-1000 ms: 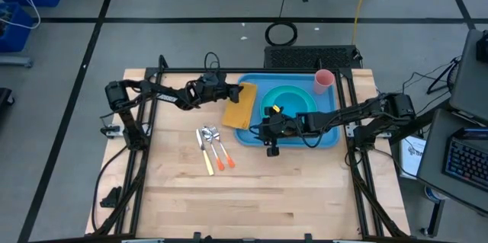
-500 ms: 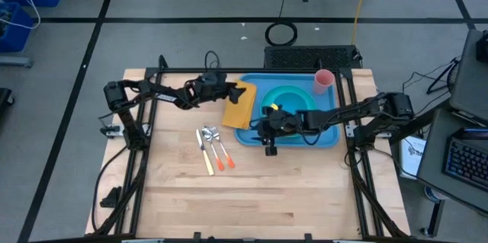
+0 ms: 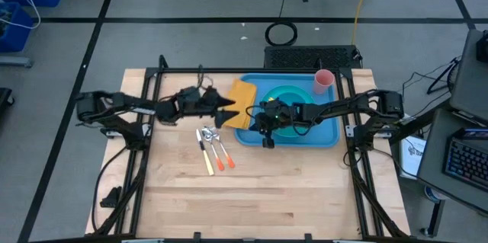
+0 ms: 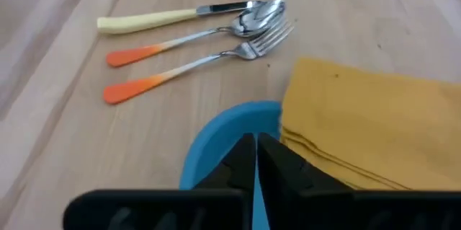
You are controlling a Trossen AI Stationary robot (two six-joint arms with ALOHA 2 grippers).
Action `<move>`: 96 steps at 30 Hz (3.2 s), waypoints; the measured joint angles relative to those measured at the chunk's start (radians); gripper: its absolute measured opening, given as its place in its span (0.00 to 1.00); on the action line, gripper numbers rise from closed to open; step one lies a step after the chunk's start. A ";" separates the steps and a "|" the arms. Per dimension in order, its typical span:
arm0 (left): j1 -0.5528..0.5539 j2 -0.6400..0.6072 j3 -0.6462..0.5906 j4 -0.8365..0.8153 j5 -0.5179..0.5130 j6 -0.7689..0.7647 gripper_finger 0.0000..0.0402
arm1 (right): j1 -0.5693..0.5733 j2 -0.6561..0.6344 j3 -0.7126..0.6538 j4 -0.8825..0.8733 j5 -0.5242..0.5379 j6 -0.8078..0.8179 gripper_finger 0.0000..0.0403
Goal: Set up tray
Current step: Put the orange napkin onto the blue tray
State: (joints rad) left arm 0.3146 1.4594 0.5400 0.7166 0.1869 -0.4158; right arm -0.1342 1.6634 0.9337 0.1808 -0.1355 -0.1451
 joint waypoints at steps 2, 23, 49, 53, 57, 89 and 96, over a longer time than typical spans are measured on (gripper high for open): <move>-0.031 -0.034 -0.054 0.023 -0.040 -0.019 0.78 | -0.015 0.000 0.000 0.021 -0.001 0.016 0.01; -0.242 -0.084 -0.237 0.224 -0.227 -0.015 0.69 | -0.079 0.248 0.250 -0.132 0.000 0.012 0.00; -0.285 -0.084 -0.237 0.216 -0.277 -0.008 0.69 | -0.109 0.368 0.339 -0.305 -0.090 0.081 0.00; -0.289 -0.084 -0.237 0.214 -0.277 -0.007 0.69 | -0.105 0.353 0.339 -0.371 -0.018 0.091 0.00; -0.293 -0.084 -0.237 0.214 -0.280 -0.007 0.69 | -0.104 0.344 0.339 -0.413 0.005 0.097 0.00; -0.293 -0.084 -0.237 0.183 -0.293 -0.011 0.69 | -0.049 0.213 0.335 -0.411 0.214 0.079 0.00; -0.293 -0.084 -0.237 0.184 -0.293 -0.011 0.69 | -0.097 0.280 0.335 -0.338 0.214 0.077 0.00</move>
State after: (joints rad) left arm 0.0219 1.3758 0.3031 0.9005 -0.1059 -0.4267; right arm -0.2312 1.9431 1.2690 -0.1575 0.0781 -0.0678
